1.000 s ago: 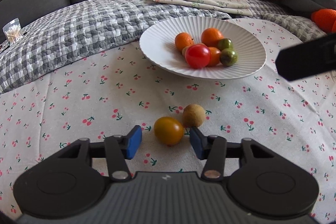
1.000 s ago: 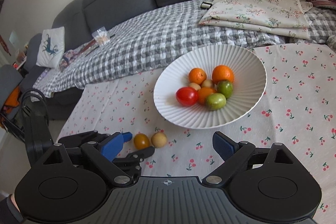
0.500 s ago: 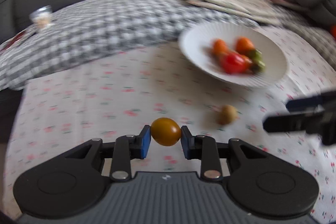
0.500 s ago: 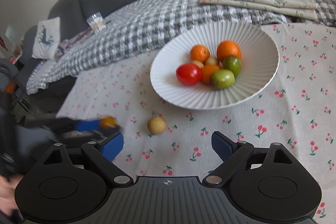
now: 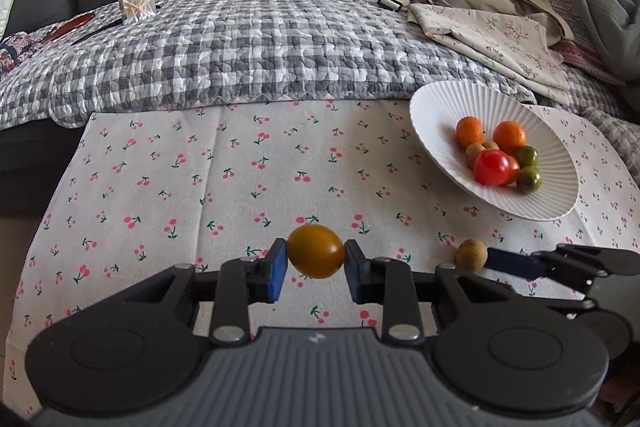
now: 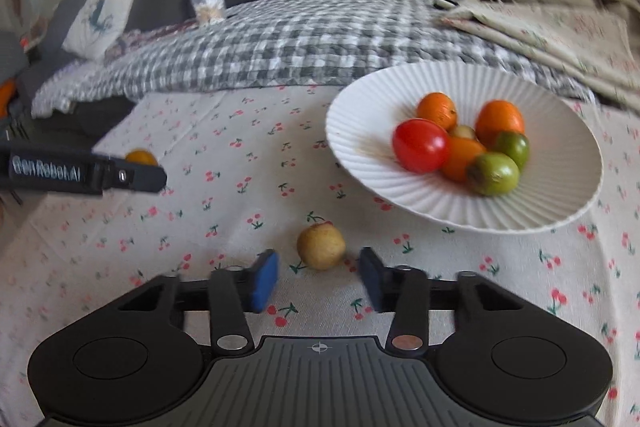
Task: Organize fruits
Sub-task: 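Grasp the yellow-orange tomato with the left tool while the right tool grasps the tan fruit, then carry both fruits over the white bowl with both tools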
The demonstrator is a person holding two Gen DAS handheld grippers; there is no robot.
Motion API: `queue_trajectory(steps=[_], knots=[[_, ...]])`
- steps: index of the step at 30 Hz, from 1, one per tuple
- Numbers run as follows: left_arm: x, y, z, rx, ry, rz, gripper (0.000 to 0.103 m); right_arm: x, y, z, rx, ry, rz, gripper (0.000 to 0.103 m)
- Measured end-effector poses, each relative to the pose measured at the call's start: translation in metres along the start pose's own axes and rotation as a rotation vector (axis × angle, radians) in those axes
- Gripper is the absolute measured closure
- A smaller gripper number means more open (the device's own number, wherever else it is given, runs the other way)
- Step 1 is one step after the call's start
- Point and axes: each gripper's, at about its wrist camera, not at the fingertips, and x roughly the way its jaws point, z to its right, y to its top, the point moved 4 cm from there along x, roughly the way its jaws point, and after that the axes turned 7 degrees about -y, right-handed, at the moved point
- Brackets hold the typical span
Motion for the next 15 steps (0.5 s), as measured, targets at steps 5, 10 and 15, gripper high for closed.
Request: queue_trajectory(steps=[5,10,15], knots=[[0.0,0.0,-0.001,-0.005,0.005,0.004,0.074,-0.004,0.001,-0.002,-0.019,0.011,0.008,0.08],[-0.001,0.001,0.002,0.004,0.003,0.01,0.074,-0.014,0.008,-0.001,-0.009,0.049,0.015,0.08],[-0.003,0.002,0.002,0.003,-0.004,0.02,0.074,-0.029,0.015,0.009,0.016,0.091,0.024,0.08]])
